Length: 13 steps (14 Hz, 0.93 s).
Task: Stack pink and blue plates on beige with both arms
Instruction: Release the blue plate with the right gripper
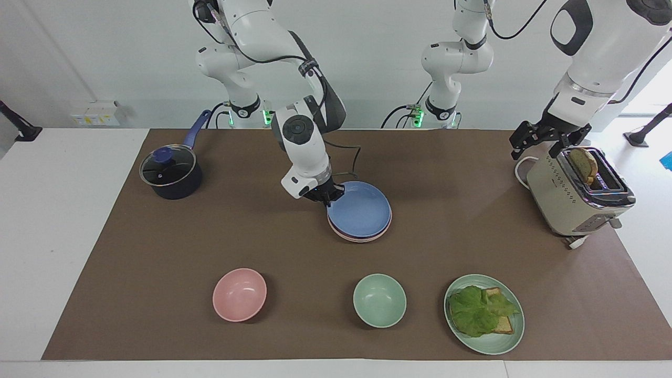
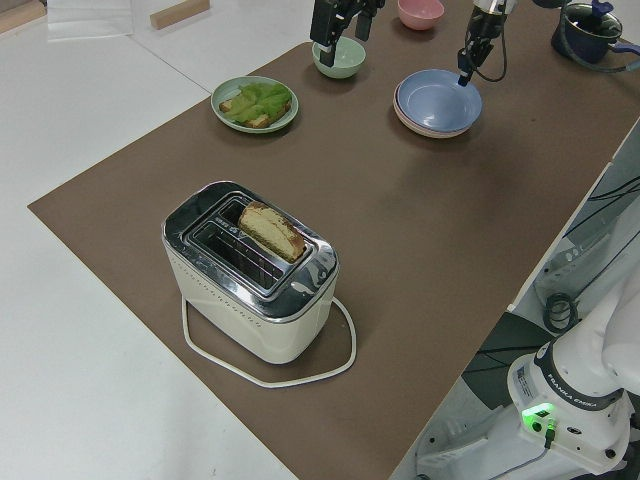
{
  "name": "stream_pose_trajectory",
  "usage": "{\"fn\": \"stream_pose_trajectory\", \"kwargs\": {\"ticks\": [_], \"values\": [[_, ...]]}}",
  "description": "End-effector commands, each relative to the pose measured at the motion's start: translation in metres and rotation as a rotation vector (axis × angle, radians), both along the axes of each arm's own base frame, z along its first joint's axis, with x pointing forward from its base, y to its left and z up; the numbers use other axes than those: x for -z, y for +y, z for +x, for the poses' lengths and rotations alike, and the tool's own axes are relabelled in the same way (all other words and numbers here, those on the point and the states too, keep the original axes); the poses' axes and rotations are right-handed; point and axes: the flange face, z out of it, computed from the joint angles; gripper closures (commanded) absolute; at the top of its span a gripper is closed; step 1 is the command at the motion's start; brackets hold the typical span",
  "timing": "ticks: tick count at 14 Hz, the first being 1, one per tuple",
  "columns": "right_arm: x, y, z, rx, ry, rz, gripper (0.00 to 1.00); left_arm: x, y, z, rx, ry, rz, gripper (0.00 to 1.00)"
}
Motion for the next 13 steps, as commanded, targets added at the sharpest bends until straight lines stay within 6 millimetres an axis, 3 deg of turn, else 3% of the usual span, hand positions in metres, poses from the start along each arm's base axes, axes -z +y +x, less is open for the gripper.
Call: {"fn": "stream_pose_trajectory", "kwargs": {"ticks": [1, 3, 4, 5, 8, 13], "values": [[0.002, 0.001, 0.002, 0.017, 0.001, 0.027, 0.68, -0.005, 0.001, -0.003, -0.008, 0.001, 0.007, 0.0], [0.001, 0.001, 0.002, 0.022, 0.003, 0.032, 0.19, -0.005, 0.001, -0.003, -0.008, 0.001, 0.009, 0.0], [0.0, 0.001, 0.003, 0.021, 0.001, 0.031, 0.04, -0.005, 0.001, -0.003, -0.008, 0.001, 0.007, 0.0], [-0.001, 0.003, 0.003, 0.017, -0.002, 0.03, 0.0, -0.005, 0.001, -0.003, -0.008, 0.001, 0.009, 0.0], [-0.016, -0.003, 0.006, 0.008, -0.025, 0.018, 0.0, -0.005, 0.001, -0.003, -0.008, 0.001, 0.007, 0.0], [-0.068, -0.056, 0.026, -0.008, -0.15, -0.077, 0.0, -0.005, 0.001, -0.003, -0.008, 0.001, 0.007, 0.0]]}}
